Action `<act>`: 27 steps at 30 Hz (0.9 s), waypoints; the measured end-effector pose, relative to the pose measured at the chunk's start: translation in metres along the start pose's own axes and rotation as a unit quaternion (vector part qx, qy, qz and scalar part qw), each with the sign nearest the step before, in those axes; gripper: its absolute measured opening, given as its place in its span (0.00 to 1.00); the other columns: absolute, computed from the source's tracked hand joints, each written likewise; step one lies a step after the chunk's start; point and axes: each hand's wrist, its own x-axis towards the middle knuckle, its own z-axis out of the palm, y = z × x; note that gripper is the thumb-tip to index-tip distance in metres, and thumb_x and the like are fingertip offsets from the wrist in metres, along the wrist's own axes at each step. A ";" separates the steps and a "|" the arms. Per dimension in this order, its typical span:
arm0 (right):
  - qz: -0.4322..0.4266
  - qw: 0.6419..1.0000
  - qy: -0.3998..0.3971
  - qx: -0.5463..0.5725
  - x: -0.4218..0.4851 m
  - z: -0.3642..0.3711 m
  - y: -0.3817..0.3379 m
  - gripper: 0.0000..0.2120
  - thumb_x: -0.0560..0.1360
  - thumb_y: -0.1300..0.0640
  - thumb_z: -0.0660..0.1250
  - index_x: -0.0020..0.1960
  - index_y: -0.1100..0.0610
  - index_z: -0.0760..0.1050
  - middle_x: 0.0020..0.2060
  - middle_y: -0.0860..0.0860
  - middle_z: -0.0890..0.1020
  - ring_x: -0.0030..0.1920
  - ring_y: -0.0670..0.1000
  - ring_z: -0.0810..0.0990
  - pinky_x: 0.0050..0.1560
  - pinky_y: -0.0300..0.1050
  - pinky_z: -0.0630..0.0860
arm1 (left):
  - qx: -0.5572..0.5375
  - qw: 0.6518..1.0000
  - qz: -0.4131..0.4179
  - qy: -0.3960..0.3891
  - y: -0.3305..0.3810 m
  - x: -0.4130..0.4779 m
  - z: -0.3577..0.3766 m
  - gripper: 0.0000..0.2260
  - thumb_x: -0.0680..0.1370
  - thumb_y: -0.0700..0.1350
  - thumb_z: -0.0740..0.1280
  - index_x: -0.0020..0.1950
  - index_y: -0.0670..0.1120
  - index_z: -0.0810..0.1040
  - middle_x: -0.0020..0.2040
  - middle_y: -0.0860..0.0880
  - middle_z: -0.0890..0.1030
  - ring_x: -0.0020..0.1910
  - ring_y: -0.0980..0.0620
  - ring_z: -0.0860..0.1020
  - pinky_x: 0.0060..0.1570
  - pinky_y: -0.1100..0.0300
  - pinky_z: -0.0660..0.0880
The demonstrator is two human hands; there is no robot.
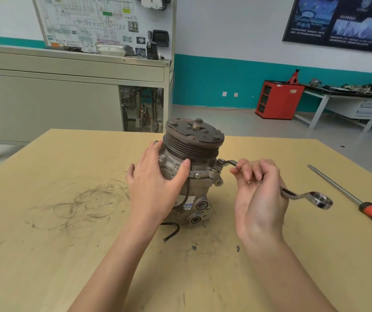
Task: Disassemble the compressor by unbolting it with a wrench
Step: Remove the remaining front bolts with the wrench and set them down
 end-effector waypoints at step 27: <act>0.147 0.984 0.071 0.077 0.054 0.003 -0.010 0.16 0.77 0.63 0.53 0.31 0.55 0.58 0.23 0.49 0.62 0.25 0.50 0.67 0.28 0.39 0.65 | 0.025 1.000 -0.001 -0.009 0.001 0.000 0.000 0.32 0.72 0.67 0.55 0.73 0.53 0.65 0.71 0.53 0.72 0.71 0.53 0.67 0.74 0.44 0.53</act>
